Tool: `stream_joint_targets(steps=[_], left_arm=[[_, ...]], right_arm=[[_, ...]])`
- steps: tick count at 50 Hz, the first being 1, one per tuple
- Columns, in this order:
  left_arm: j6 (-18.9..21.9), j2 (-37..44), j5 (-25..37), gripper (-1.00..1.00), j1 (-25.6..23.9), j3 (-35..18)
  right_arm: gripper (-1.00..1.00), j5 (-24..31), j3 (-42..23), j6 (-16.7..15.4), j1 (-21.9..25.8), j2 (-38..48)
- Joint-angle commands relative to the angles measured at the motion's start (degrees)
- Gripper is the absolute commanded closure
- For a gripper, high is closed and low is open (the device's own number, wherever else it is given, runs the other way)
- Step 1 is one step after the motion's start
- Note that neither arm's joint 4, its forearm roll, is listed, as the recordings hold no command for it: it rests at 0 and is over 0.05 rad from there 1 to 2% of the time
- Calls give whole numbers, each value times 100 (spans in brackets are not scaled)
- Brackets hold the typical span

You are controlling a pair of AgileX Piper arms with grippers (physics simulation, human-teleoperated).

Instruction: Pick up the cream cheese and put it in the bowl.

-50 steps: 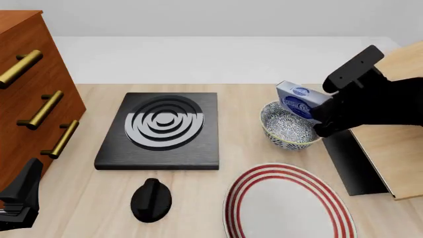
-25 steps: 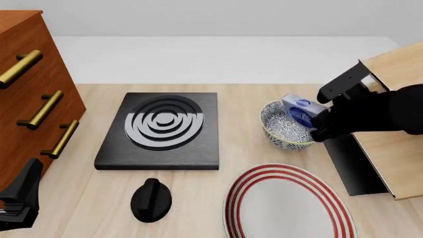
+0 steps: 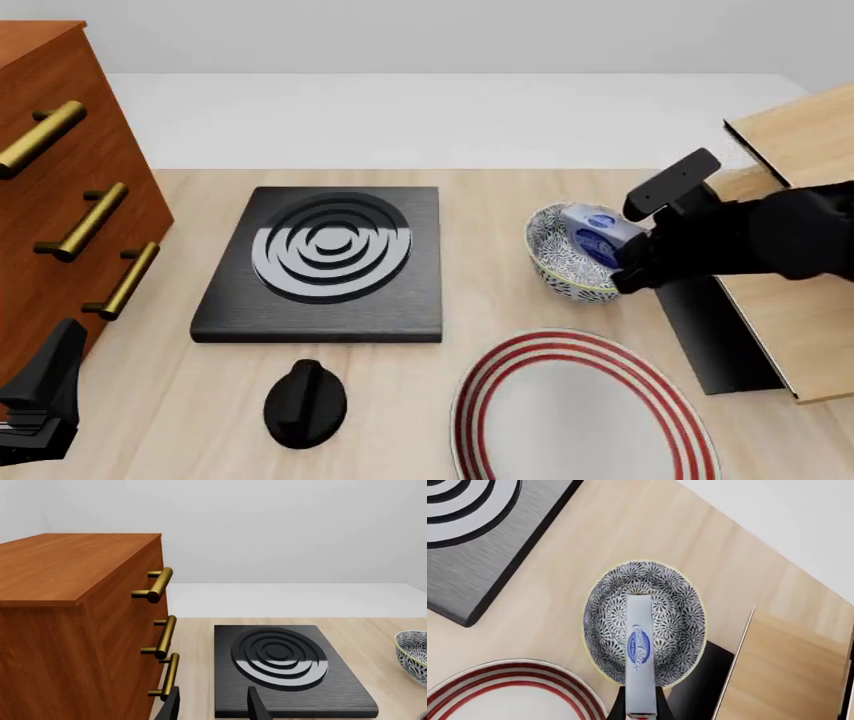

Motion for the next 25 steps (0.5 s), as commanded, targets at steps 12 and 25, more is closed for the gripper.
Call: stream_joint_targets(steps=[12, 25], left_arm=[[0, 0, 0, -100, 0, 0], [0, 0, 0, -100, 0, 0]], right_arm=[[100, -131, 25, 107, 41, 84], [100, -130, 37, 112, 43, 76]])
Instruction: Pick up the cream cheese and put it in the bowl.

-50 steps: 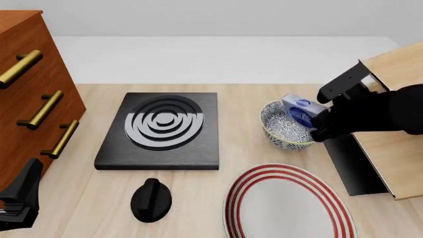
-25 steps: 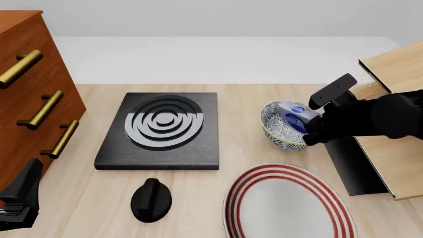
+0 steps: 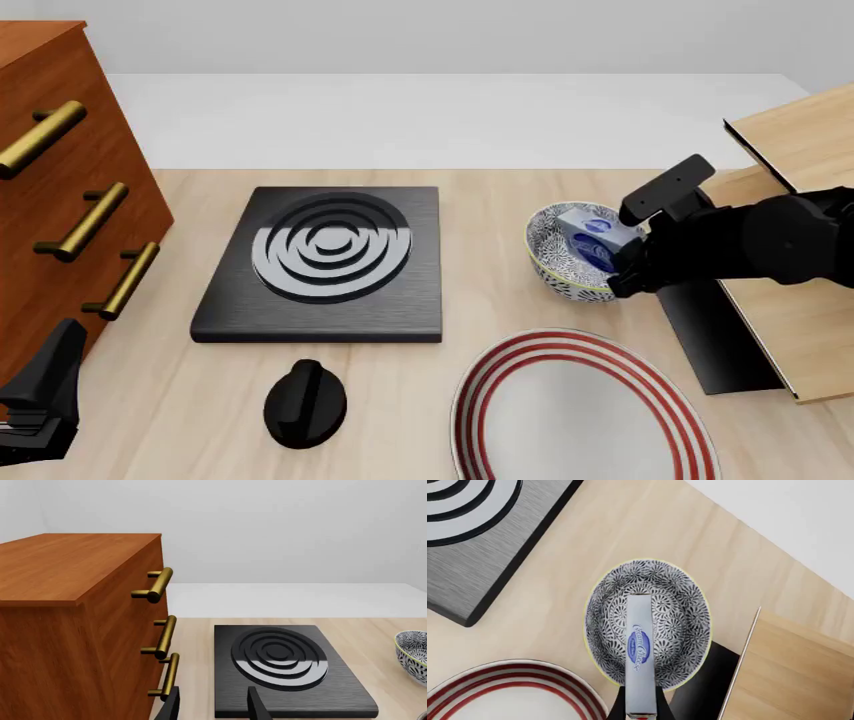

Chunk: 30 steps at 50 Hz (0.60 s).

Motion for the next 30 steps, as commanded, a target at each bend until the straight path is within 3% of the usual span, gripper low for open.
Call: stream_joint_targets(steps=[1, 2, 30], left_arm=[[0, 0, 0, -100, 0, 0], [0, 0, 0, -100, 0, 0], [0, 0, 0, -100, 0, 0]], right_arm=[[100, -20, -25, 70, 7, -20], [-100, 16, -37, 90, 49, -47], [-100, 311, -216, 99, 84, -260]])
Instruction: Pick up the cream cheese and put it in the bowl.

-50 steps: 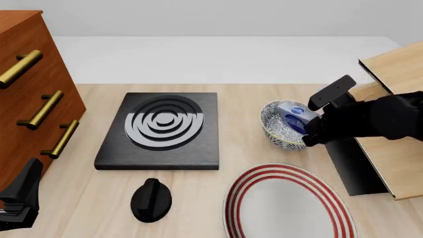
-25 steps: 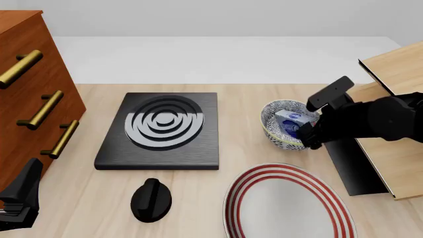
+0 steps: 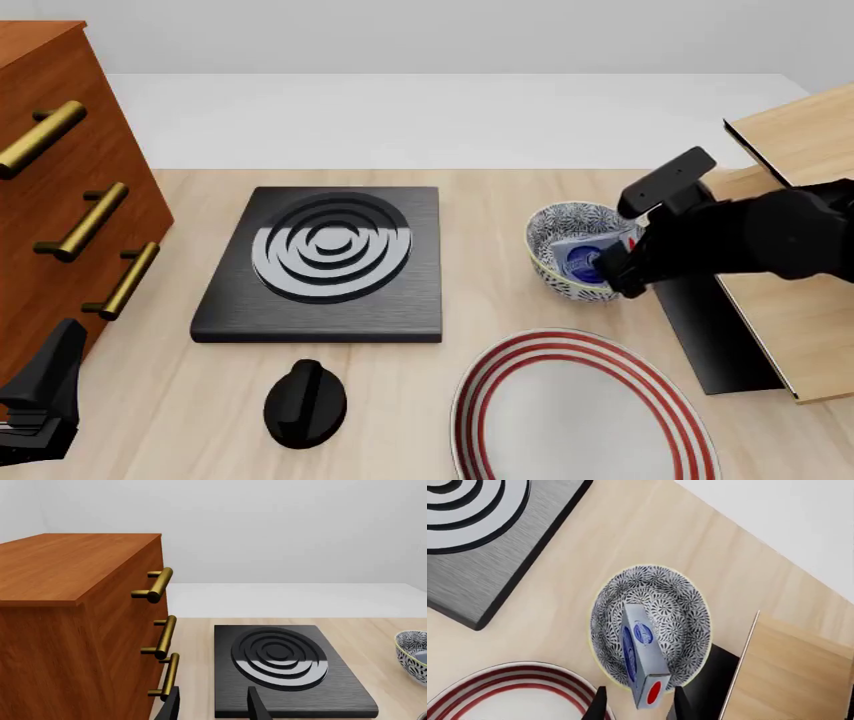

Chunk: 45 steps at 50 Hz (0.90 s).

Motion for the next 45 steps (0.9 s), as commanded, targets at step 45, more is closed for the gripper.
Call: stream_joint_targets(steps=[45], left_arm=[[0, 0, 0, -100, 0, 0]], right_arm=[[-100, 945, -376, 1093, 930, -2764]])
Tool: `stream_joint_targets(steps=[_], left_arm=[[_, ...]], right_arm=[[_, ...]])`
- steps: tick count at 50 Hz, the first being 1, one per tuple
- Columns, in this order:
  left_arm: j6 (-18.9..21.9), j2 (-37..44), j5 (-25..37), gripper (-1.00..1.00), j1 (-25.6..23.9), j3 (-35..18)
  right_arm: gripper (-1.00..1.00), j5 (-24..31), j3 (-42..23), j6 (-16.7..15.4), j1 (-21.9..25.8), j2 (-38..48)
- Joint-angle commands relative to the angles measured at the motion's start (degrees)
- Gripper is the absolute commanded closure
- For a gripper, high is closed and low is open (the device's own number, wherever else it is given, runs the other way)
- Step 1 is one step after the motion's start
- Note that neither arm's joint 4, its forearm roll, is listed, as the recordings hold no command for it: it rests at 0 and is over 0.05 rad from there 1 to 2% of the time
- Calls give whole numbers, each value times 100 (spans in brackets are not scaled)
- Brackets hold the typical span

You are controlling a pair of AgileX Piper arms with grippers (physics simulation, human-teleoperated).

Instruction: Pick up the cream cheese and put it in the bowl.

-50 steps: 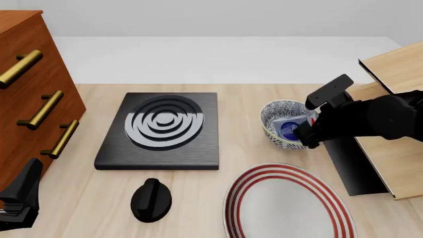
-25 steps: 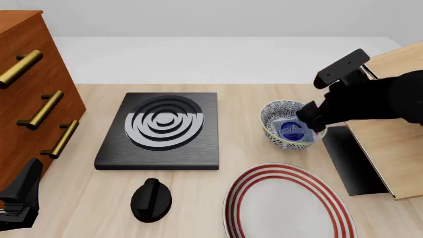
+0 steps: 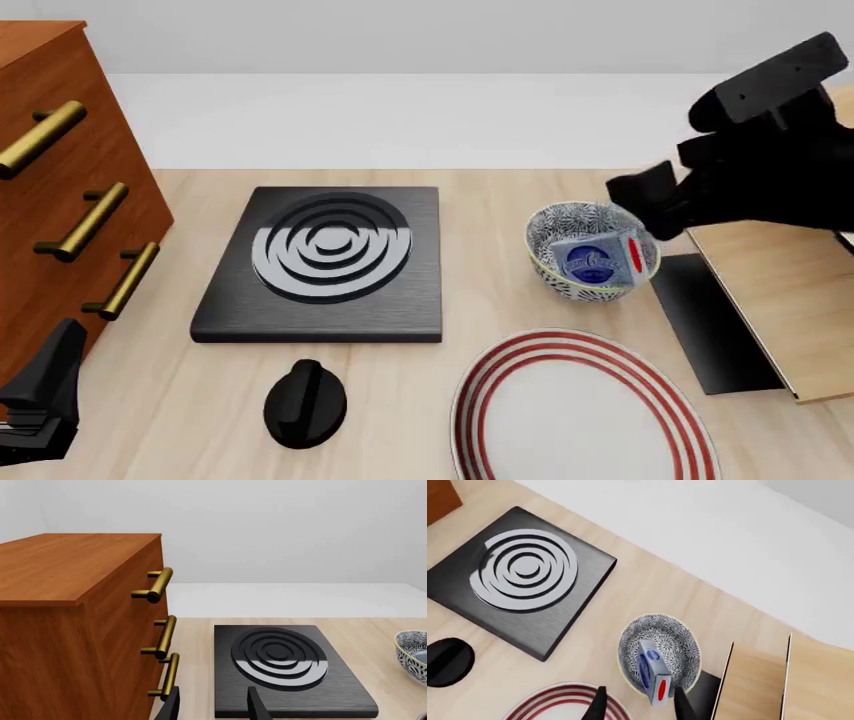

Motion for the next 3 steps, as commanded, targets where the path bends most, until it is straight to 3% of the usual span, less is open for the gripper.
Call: stream_joint_targets(steps=[1, 3], left_arm=[[0, 0, 0, -100, 0, 0], [0, 0, 0, -100, 0, 0]], right_arm=[[-100, 11, 277, 307, 264, -888], [-100, 20, 364, 396, 349, -1101]])
